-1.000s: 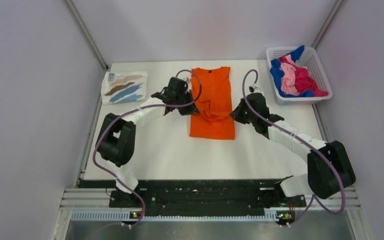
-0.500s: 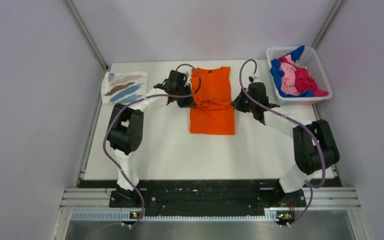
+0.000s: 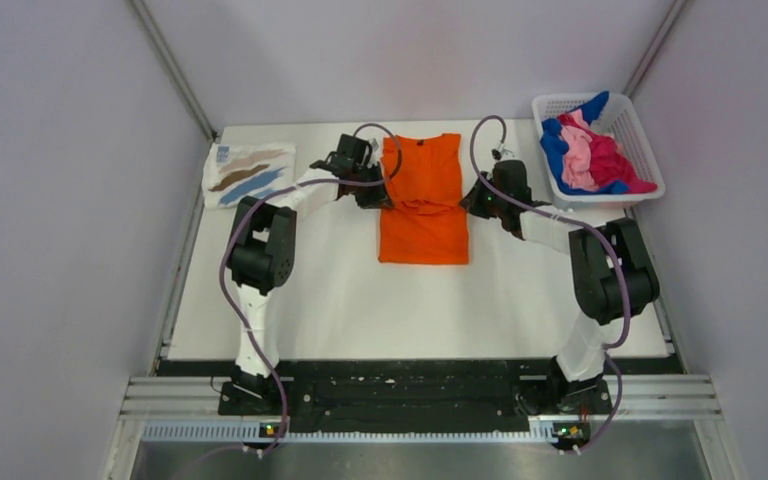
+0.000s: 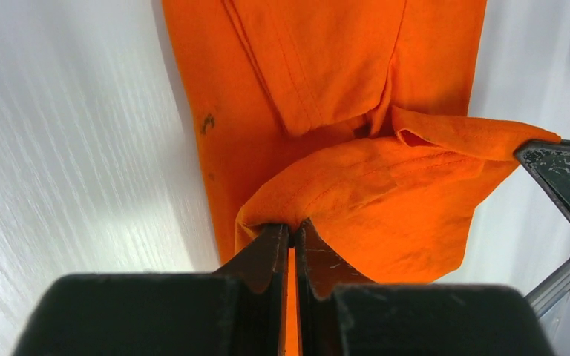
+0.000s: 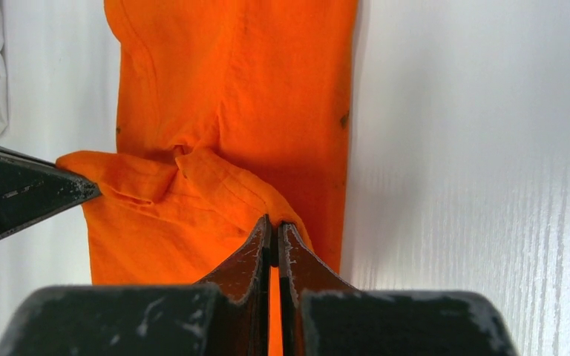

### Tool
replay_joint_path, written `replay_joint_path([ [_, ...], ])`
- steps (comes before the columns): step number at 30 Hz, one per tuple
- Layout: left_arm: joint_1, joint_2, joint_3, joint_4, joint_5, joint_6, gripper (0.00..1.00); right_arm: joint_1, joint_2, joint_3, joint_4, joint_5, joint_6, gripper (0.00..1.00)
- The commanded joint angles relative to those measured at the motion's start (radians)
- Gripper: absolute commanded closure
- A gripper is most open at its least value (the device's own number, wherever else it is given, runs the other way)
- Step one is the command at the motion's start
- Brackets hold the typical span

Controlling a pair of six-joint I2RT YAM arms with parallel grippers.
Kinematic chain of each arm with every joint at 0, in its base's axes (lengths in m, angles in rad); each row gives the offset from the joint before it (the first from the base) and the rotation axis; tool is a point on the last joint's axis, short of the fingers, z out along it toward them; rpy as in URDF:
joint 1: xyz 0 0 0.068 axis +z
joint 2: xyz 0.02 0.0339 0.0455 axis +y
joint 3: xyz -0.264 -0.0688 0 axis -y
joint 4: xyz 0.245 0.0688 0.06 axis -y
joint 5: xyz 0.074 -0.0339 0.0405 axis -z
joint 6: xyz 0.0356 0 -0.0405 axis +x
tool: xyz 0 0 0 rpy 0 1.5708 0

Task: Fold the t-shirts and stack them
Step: Fold the folded rectangular tshirt in 1/3 of the way, then grab one side of the 2/3 rectangular tshirt with both arms

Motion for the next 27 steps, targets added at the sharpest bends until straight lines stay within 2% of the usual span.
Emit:
replay_joint_path([
  [1,0.020,0.044,0.097,0.014,0.055,0.037,0.88,-0.021,0.029,0.067,0.058,-0.009,-0.026,1.00],
  [2,0.022,0.054,0.114,0.013,0.069,0.042,0.84,-0.022,0.036,0.072,0.058,-0.009,-0.025,1.00],
  [6,0.024,0.088,0.174,-0.008,0.099,0.081,0.57,-0.033,0.069,0.120,0.035,-0.009,-0.025,0.88],
  [10,0.034,0.095,0.225,-0.049,0.086,0.092,0.35,-0.033,0.069,0.160,0.007,0.004,-0.021,0.39],
  [11,0.036,0.086,0.225,-0.049,0.083,0.093,0.23,-0.034,0.064,0.165,-0.002,0.015,-0.019,0.22],
  [12,0.036,0.073,0.222,-0.050,0.080,0.095,0.10,-0.034,0.057,0.167,-0.010,0.026,-0.018,0.12],
  [13,0.035,0.056,0.215,-0.047,0.075,0.096,0.04,-0.034,0.048,0.167,-0.019,0.030,-0.017,0.05],
  [14,0.035,0.036,0.200,-0.041,0.073,0.097,0.03,-0.033,0.038,0.161,-0.027,0.030,-0.017,0.02],
  [17,0.036,-0.040,0.118,-0.015,0.068,0.092,0.01,-0.033,-0.003,0.118,-0.040,0.022,-0.015,0.01],
  [27,0.029,-0.341,-0.377,0.149,0.077,-0.021,0.01,-0.031,-0.257,-0.182,-0.042,-0.034,0.065,0.01],
])
